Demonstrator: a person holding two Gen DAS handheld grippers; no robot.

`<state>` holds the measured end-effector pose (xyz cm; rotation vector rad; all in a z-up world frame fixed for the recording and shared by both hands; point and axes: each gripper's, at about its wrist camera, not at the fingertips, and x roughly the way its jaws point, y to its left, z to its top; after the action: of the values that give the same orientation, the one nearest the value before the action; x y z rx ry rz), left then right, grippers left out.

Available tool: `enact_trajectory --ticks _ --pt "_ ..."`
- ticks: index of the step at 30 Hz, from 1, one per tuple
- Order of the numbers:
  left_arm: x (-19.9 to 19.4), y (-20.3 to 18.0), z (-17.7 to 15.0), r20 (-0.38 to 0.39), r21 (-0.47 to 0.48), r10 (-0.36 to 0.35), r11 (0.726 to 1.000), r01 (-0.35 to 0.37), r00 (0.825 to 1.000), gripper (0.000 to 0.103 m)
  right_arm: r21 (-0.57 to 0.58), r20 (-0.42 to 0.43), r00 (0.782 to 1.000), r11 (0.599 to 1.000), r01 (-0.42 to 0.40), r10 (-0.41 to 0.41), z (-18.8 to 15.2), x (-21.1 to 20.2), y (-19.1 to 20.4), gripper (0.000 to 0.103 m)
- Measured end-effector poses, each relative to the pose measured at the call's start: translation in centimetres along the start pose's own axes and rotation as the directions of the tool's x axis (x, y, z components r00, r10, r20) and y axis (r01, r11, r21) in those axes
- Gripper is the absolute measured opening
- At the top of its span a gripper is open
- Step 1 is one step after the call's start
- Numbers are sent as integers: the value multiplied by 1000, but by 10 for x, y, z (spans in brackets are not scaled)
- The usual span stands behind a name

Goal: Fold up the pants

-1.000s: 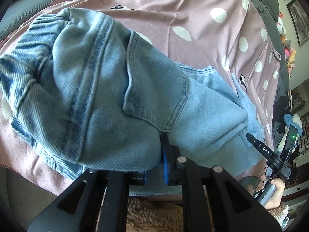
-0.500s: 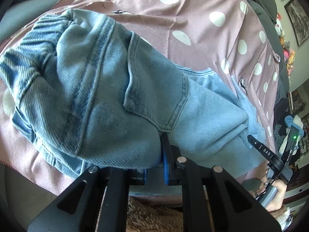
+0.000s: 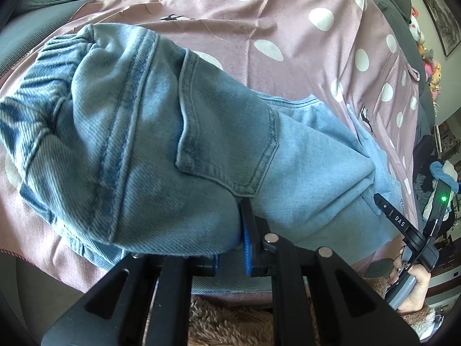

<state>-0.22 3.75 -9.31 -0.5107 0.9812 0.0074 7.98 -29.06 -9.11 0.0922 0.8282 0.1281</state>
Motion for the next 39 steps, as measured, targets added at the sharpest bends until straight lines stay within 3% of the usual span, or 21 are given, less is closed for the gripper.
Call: enact_trajectory --ticks 10,17,39 --pt "-1 -3 -3 12 12 6 1000 -6 1000 15 42 -5 999 999 -35 35 0 1 -7 12" --pt "0 6 -1 4 -29 -43 999 43 999 15 22 -16 1000 1000 -13 13 3 1 -3 12" --pt "-2 2 -3 15 -18 -28 999 28 1000 15 34 1 1000 999 -22 22 -1 -1 -5 12"
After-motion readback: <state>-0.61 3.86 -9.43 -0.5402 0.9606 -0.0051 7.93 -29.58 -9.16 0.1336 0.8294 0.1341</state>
